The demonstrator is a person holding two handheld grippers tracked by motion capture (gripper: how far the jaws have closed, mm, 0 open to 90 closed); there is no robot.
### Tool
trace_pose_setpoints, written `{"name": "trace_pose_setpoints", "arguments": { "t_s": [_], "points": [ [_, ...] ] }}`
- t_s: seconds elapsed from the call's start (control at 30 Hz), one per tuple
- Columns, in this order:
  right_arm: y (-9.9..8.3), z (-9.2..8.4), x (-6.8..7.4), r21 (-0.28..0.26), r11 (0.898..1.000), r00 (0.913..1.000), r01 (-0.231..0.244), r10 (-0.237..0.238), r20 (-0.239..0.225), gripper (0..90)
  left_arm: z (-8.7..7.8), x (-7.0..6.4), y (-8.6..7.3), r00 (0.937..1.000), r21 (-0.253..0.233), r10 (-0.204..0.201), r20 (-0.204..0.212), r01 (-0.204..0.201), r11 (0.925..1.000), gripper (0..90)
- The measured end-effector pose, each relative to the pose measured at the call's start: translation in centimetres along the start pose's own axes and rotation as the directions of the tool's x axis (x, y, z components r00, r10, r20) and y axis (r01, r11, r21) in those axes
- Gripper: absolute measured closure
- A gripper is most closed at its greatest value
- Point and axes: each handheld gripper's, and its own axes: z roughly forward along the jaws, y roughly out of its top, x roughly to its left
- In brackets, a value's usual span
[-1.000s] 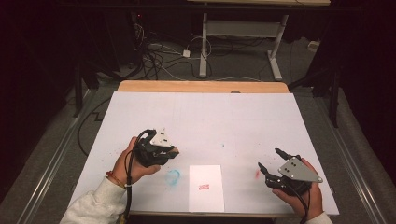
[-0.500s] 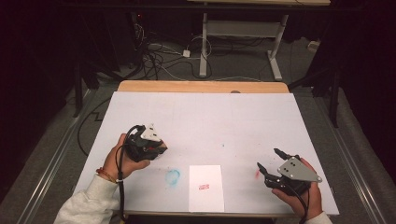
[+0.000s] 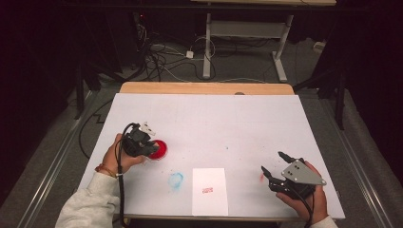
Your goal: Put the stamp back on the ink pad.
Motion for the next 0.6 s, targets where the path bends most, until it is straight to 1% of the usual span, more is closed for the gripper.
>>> {"name": "trace_pose_setpoints", "arguments": {
  "t_s": [0.07,0.2,0.3,0.37,0.5,0.6],
  "points": [
    [0.0,0.0,0.0,-0.001,1.000,1.0000,0.000,0.000,-0.001,30.2,0.3,0.3,0.0,0.9999,0.007,-0.013,0.007,0.013,0.9999,73.6],
    [0.0,0.1,0.0,0.002,1.000,1.0000,0.004,-0.004,-0.003,30.2,0.9,0.6,0.1,0.9994,0.015,-0.026,0.021,0.026,0.9996,73.5],
    [-0.1,0.1,0.0,0.004,1.000,1.0000,0.006,-0.006,-0.004,30.3,1.3,0.7,0.2,0.9993,0.035,-0.027,0.027,0.026,0.9990,73.5],
    [-0.1,0.1,0.0,0.005,1.000,1.0000,0.006,-0.006,-0.004,30.3,1.4,0.8,0.2,0.9988,0.032,-0.038,0.031,0.037,0.9988,73.5],
    [-0.1,0.1,0.1,0.008,1.000,1.0000,0.002,-0.002,-0.005,30.3,1.6,0.9,0.2,0.9982,0.036,-0.046,0.038,0.045,0.9983,73.6],
    [-0.1,0.0,0.1,0.009,1.000,1.0000,0.004,-0.004,-0.006,30.3,1.6,0.8,0.2,0.9981,0.037,-0.050,0.035,0.049,0.9981,73.6]
  ]
}}
